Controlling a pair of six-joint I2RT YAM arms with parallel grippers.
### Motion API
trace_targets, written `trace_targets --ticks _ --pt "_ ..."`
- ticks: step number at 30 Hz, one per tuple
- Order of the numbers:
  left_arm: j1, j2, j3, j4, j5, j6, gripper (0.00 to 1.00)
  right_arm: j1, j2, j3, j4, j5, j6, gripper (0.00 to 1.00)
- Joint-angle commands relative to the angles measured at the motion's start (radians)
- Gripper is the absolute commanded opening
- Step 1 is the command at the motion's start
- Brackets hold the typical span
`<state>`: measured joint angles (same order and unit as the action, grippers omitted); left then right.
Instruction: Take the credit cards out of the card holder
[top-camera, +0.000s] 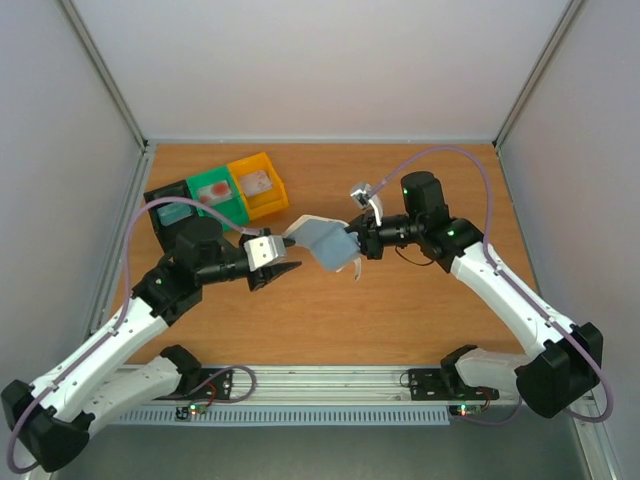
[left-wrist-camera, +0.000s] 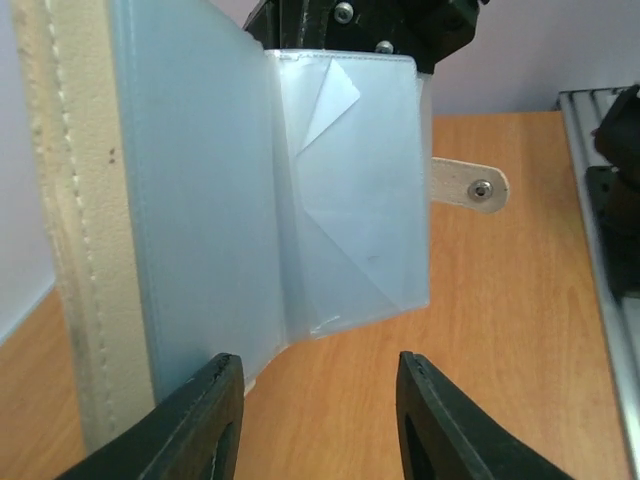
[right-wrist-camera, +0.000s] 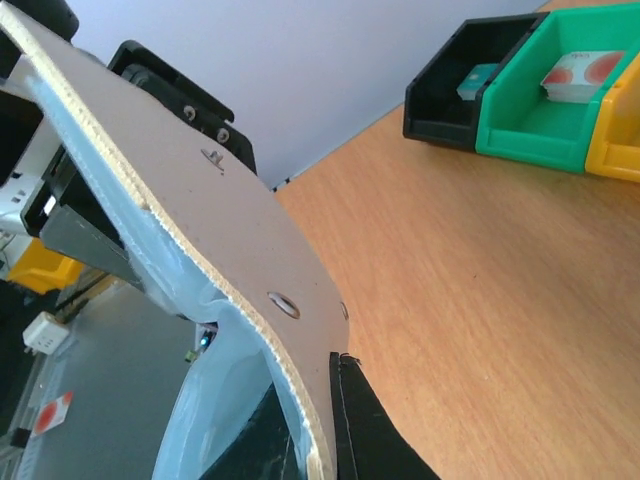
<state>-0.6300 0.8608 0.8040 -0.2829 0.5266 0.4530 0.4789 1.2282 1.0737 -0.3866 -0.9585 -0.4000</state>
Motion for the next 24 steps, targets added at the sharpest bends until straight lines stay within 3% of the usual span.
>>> trace_targets --ticks 1,5,9,11,13,21,22,24 --pt "-0.004 -0.055 0.001 -0.005 0.081 0.000 0.46 0.000 -0.013 0.022 -0.103 0.021 -0.048 0.01" --pt "0.005 -0.085 -0.010 -0.008 -0.066 -0.133 0.50 -0.005 0.110 0.061 -0.273 0.100 -0.041 0.01" --pt "0.087 -0.098 -0.076 0.028 -0.308 -0.275 0.65 0.033 0.266 0.064 -0.379 -0.032 -0.078 0.07" --pt "0.152 -0.097 -0.116 0.033 -0.376 -0.364 0.72 0.082 0.395 0.116 -0.504 -0.014 -0.142 0.08" --pt "0.209 -0.095 -0.158 0.030 -0.394 -0.429 0.74 0.094 0.504 0.175 -0.570 -0.004 -0.203 0.07" --pt "0.263 -0.138 -0.243 0.069 -0.416 -0.536 0.75 0.090 0.893 0.479 -0.776 0.076 -0.364 0.08" --pt "0.273 -0.146 -0.247 0.071 -0.419 -0.540 0.76 0.085 0.904 0.497 -0.777 0.104 -0.359 0.16" --pt "0.295 -0.159 -0.257 0.075 -0.429 -0.548 0.80 0.063 0.907 0.526 -0.766 0.186 -0.323 0.46"
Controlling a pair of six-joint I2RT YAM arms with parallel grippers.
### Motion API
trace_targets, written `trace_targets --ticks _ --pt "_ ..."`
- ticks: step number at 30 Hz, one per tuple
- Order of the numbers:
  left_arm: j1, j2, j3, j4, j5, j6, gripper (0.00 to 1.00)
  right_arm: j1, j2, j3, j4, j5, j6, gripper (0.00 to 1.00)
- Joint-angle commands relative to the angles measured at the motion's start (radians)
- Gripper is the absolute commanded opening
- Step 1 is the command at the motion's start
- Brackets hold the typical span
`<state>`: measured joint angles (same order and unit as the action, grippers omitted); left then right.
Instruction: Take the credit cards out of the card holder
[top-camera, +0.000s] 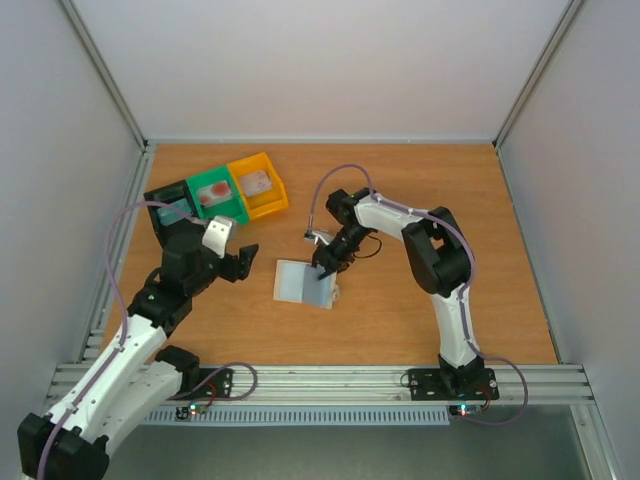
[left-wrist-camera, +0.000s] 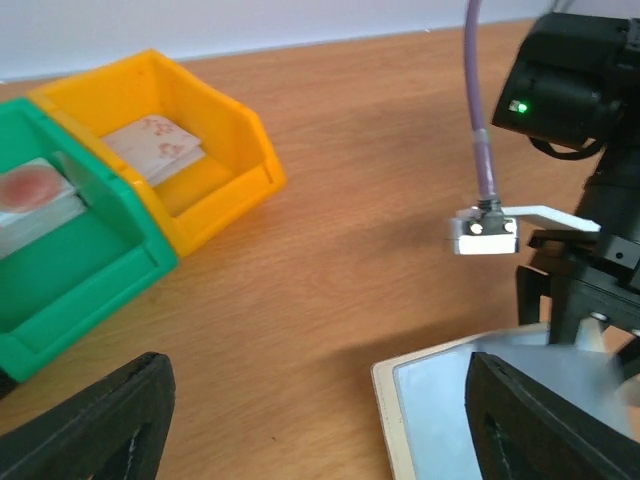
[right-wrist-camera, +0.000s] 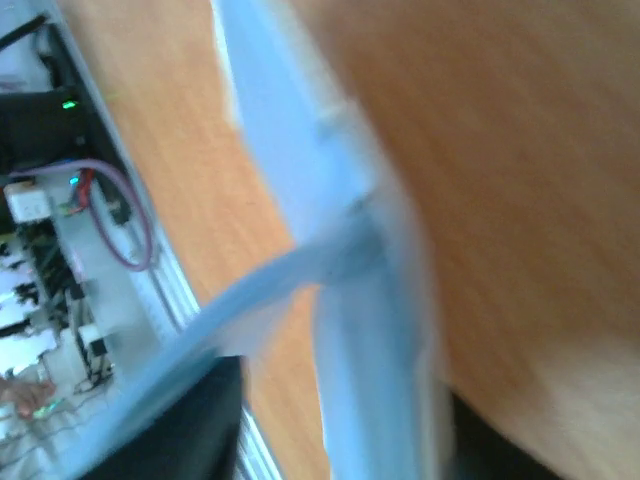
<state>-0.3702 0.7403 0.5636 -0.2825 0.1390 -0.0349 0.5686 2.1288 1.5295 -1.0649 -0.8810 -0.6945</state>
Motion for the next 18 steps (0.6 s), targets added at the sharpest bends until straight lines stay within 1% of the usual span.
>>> trace_targets --ticks 1,2,3,5,7,10,12,14,16,18 --pt "0.045 -0.047 -0.025 0.082 -0.048 -0.063 0.82 -0.041 0.004 0.090 -0.091 0.163 -0.010 0.54" --pt "0.054 -0.053 -0.035 0.094 -0.051 -0.068 0.85 -0.056 0.003 0.114 -0.102 0.224 0.008 0.64" --pt "0.064 -0.058 -0.047 0.110 -0.051 -0.071 0.87 -0.073 -0.002 0.136 -0.112 0.295 0.026 0.71" --pt "0.083 -0.066 -0.071 0.152 -0.058 -0.080 0.93 -0.128 -0.042 0.173 -0.122 0.421 0.065 0.86" --pt "0.113 -0.078 -0.092 0.197 -0.087 -0.088 0.99 -0.193 -0.106 0.192 -0.108 0.521 0.123 0.98" --pt "0.171 -0.100 -0.125 0.263 -0.149 -0.100 0.99 -0.282 -0.233 0.192 -0.051 0.715 0.201 0.99" --pt "0.219 -0.116 -0.155 0.317 -0.219 -0.118 0.99 -0.318 -0.350 0.125 0.043 0.780 0.234 0.98" --pt "0.271 -0.138 -0.189 0.371 -0.303 -0.139 0.99 -0.349 -0.490 0.002 0.177 0.789 0.266 0.99" --pt "0.323 -0.153 -0.227 0.422 -0.375 -0.149 0.99 -0.380 -0.640 -0.167 0.340 0.798 0.304 0.98" --pt "0.373 -0.157 -0.255 0.456 -0.403 -0.145 0.99 -0.419 -0.804 -0.342 0.530 0.827 0.338 0.99"
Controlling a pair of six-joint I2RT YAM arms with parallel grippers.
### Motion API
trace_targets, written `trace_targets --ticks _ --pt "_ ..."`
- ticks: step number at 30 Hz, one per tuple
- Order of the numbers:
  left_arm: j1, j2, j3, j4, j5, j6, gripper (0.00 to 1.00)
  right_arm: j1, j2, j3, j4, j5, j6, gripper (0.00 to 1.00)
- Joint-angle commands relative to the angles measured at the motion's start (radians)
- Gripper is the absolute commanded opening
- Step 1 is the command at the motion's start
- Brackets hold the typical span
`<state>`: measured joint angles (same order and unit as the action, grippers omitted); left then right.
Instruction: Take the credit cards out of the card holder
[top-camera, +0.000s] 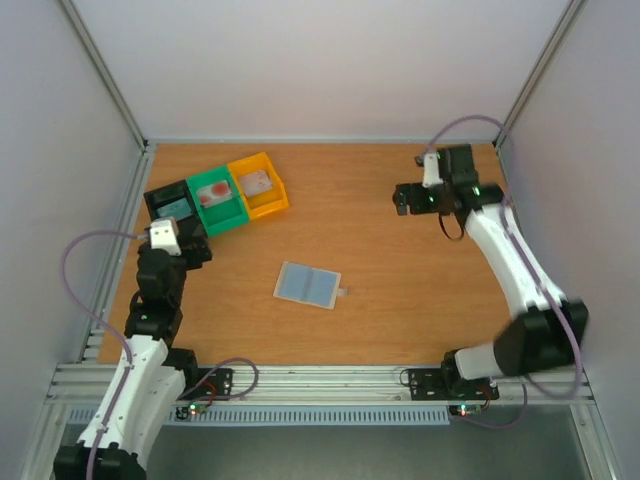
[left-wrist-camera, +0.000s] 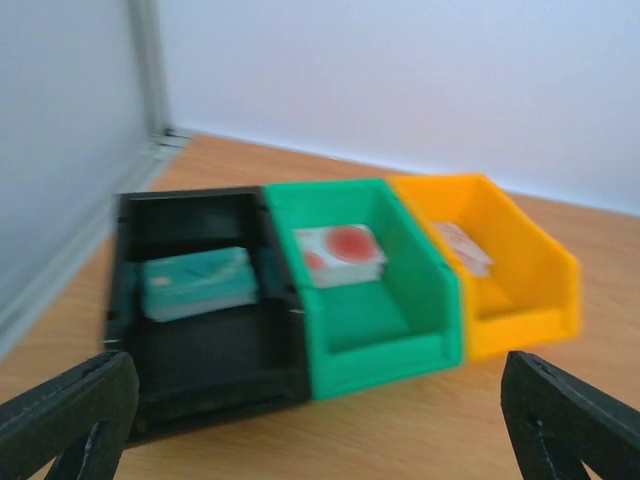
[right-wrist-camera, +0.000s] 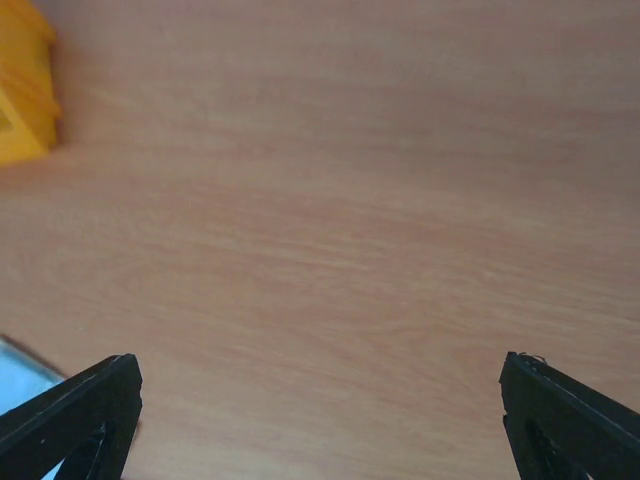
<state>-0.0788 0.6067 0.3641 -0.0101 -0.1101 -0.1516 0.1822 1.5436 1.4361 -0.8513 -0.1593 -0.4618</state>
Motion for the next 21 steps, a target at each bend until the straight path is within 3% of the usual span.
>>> trace_targets --ticks 1,3,7,10,14,16,17,21 --pt "0.113 -0.020 -0.070 0.196 -0.148 -0.017 0.99 -0.051 -0.272 -0.324 0.381 0.134 0.121 0.98" --pt "0.146 -0.006 -0.086 0.182 -0.122 -0.009 0.99 -0.096 -0.358 -0.465 0.495 0.205 0.161 0.98" --pt "0.159 0.021 -0.110 0.104 -0.021 -0.069 0.99 -0.229 -0.468 -0.712 0.717 0.204 0.276 0.98" --pt "0.160 0.032 -0.130 0.128 0.073 -0.071 1.00 -0.237 -0.508 -0.877 0.941 0.330 0.256 0.98" --pt "0.159 0.051 -0.254 0.423 0.202 0.072 0.99 -0.237 -0.450 -1.023 1.212 0.397 0.196 0.99" --pt "0.160 0.109 -0.309 0.612 0.193 0.200 0.99 -0.237 -0.379 -1.052 1.304 0.399 0.189 0.98" --pt "0.160 0.140 -0.307 0.622 0.149 0.232 0.99 -0.237 -0.339 -1.060 1.349 0.397 0.187 0.99" --pt "0.159 0.260 -0.256 0.638 -0.025 0.141 0.99 -0.237 -0.196 -1.119 1.603 0.410 0.162 0.99"
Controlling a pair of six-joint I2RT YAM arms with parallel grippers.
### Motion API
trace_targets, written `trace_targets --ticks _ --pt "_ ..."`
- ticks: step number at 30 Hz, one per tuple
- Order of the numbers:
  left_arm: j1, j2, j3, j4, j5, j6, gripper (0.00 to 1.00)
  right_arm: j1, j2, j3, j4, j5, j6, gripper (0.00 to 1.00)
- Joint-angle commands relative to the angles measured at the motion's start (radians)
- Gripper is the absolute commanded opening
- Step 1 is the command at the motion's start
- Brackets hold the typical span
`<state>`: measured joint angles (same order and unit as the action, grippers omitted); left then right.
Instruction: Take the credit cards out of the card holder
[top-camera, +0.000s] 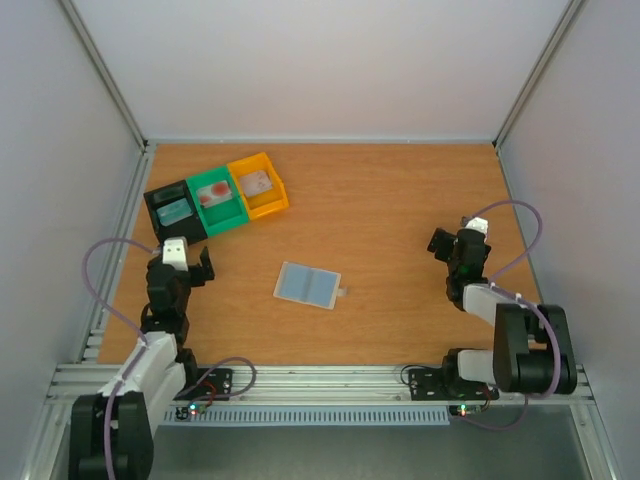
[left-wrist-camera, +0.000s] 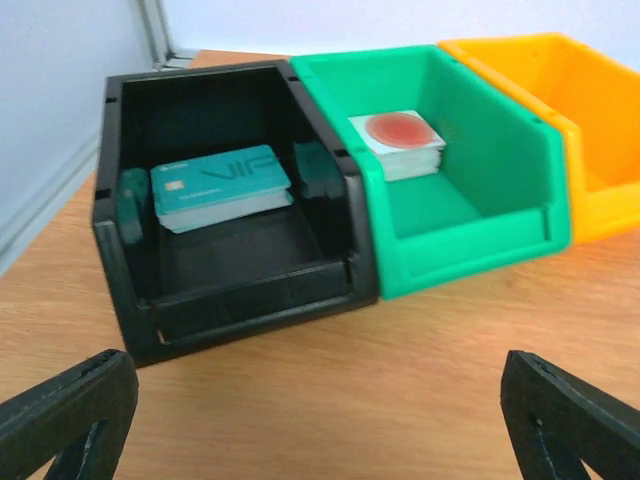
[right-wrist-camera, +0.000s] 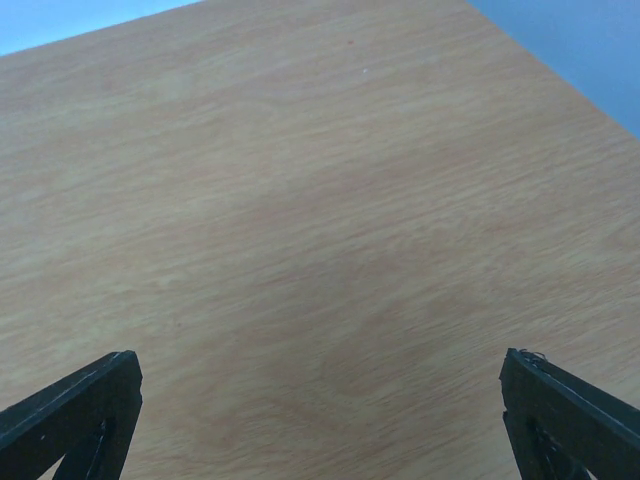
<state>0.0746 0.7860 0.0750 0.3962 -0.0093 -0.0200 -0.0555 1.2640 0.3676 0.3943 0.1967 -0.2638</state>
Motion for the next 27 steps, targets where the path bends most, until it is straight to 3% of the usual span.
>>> trace_targets --ticks 1,6,11,13,18,22,27 --pt "0.006 0.123 0.041 0.269 -0.137 -0.002 0.99 0.000 0.092 -0.060 0.396 0.043 -0.052 0.98" --pt "0.005 0.349 0.104 0.443 0.033 -0.016 0.99 0.000 0.264 -0.124 0.731 -0.027 -0.108 0.99" --pt "-0.006 0.580 0.216 0.501 0.098 -0.011 0.99 0.000 0.353 -0.131 0.828 -0.062 -0.120 0.98" --pt "-0.036 0.653 0.234 0.540 0.098 0.000 0.99 0.000 0.333 -0.134 0.796 -0.073 -0.119 0.98" --pt "-0.054 0.745 0.236 0.620 0.254 0.109 0.99 0.000 0.338 -0.114 0.776 -0.111 -0.135 0.99" --pt "-0.043 0.774 0.166 0.813 0.240 0.085 0.99 0.000 0.327 -0.030 0.589 -0.164 -0.153 0.98" --pt "-0.039 0.776 0.214 0.718 0.203 0.070 0.99 0.000 0.328 0.029 0.487 -0.180 -0.157 0.99"
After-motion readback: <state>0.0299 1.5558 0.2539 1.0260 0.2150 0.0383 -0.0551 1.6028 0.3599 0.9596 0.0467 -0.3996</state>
